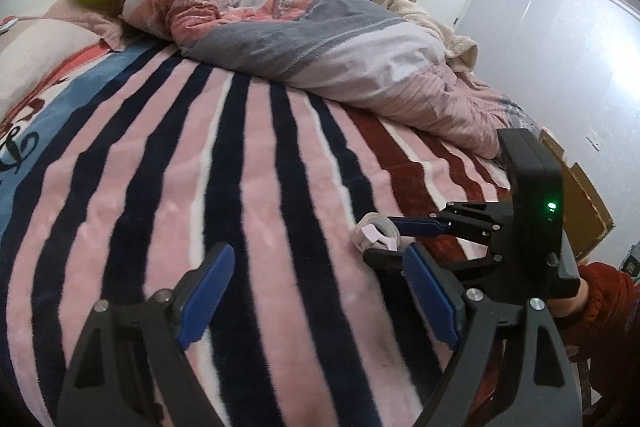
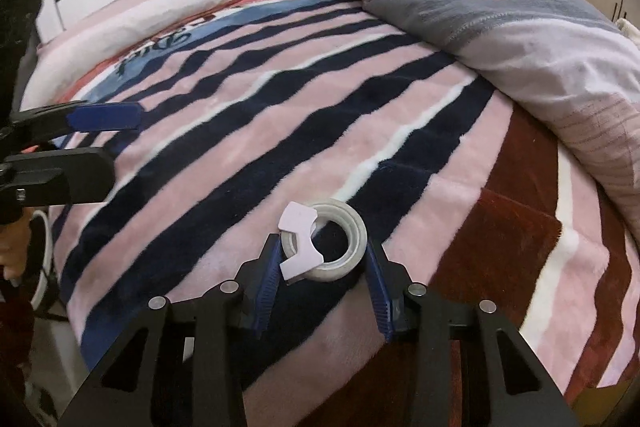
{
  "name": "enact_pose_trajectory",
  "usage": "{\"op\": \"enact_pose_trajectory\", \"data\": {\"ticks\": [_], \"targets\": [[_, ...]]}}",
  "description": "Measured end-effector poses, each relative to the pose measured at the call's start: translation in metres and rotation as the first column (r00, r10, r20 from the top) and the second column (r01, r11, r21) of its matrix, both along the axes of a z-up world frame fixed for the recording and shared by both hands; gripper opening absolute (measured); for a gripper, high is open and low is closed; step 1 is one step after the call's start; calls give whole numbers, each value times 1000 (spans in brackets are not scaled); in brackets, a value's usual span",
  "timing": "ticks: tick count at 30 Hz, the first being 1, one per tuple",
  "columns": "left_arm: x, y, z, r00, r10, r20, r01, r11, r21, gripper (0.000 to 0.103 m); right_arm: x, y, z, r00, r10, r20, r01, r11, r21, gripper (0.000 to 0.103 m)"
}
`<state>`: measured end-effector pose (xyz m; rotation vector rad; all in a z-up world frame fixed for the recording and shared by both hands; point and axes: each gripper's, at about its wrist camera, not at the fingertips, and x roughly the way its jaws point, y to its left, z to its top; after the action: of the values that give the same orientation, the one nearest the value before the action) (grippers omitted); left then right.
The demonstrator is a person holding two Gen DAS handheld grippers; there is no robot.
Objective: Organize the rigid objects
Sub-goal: 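Carry the tape roll into the cardboard box and release it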
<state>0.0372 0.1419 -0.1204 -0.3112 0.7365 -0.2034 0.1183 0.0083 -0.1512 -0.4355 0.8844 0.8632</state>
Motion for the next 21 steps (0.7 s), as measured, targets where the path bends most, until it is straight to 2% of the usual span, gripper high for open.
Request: {"op": "enact_pose_trajectory", "data": {"ticks": [7, 11, 14, 17, 21], "targets": [[-1, -36, 26, 990, -134, 40, 137, 987, -84, 84, -41, -19, 51, 996, 79, 42, -82, 992, 94, 36], [-5, -64, 50, 976, -206, 73, 212, 973, -93, 60, -69, -38, 87, 989, 103, 108, -118, 983, 140, 36], [-7, -88, 72, 966, -240, 100, 248, 966, -73, 52, -85, -58, 110, 982, 97, 159, -123, 980, 158, 36], [-7, -112, 91, 948, -295, 120, 305, 949, -76, 35, -97, -83, 128, 977, 72, 200, -108, 979, 172, 36], [-2, -155, 114, 926, -352, 135, 358, 933, -24, 32, -103, -121, 147, 969, 17, 245, -65, 980, 186, 36]]}}
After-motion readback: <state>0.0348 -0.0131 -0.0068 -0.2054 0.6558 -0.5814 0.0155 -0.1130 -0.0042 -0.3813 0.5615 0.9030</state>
